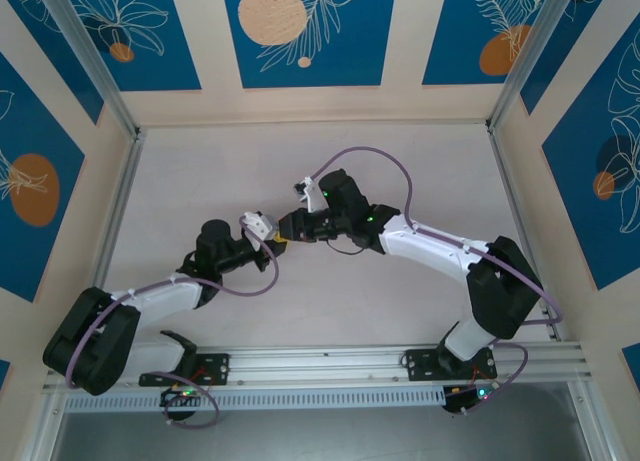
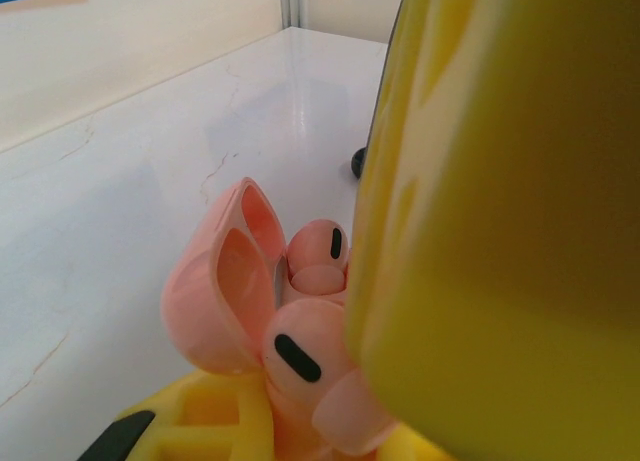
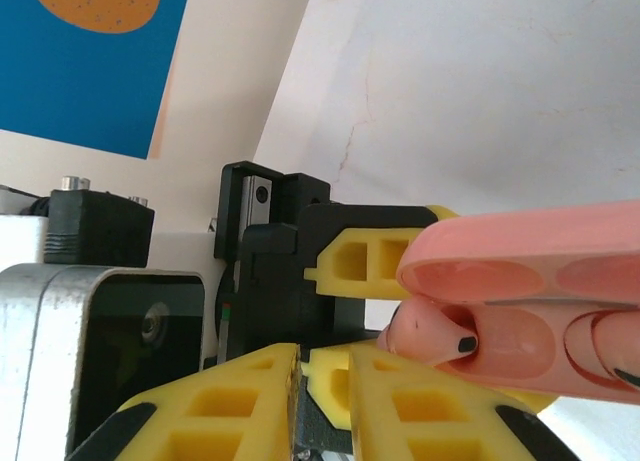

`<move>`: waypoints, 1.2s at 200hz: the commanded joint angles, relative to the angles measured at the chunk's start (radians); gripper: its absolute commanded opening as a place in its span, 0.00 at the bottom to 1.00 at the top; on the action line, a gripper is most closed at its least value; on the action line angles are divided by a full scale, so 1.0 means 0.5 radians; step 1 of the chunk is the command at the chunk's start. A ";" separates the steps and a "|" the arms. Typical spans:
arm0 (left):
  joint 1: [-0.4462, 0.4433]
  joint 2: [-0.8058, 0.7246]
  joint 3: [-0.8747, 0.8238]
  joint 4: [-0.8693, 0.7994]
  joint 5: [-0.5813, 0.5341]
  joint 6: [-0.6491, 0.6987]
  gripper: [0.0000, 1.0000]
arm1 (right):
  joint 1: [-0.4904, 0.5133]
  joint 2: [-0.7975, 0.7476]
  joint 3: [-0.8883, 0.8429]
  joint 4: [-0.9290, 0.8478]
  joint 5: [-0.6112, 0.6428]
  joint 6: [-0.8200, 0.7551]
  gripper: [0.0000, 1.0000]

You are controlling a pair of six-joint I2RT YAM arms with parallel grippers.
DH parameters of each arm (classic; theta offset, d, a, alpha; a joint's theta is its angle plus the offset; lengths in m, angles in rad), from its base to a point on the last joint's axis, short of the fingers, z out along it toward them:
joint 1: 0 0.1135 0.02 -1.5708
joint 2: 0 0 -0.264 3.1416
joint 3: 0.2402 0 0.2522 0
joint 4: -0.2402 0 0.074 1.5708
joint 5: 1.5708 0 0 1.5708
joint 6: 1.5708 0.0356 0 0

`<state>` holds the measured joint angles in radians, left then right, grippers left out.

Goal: Insert wireless bluetooth earbuds into charging case

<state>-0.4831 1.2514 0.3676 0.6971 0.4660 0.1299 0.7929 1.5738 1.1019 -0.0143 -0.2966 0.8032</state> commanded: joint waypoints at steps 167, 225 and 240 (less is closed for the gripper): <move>-0.028 -0.083 0.074 -0.026 -0.015 -0.008 0.17 | -0.009 -0.035 0.048 -0.256 0.178 -0.133 0.22; -0.028 -0.094 0.087 -0.060 -0.039 -0.003 0.17 | -0.009 -0.080 0.054 -0.296 0.235 -0.175 0.22; -0.028 -0.094 0.090 -0.065 -0.044 -0.003 0.17 | 0.011 -0.101 0.068 -0.348 0.308 -0.195 0.24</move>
<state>-0.4831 1.2255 0.3748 0.6449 0.4431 0.1303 0.7891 1.5696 1.1145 -0.1287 -0.2024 0.7387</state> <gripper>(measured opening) 0.188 0.222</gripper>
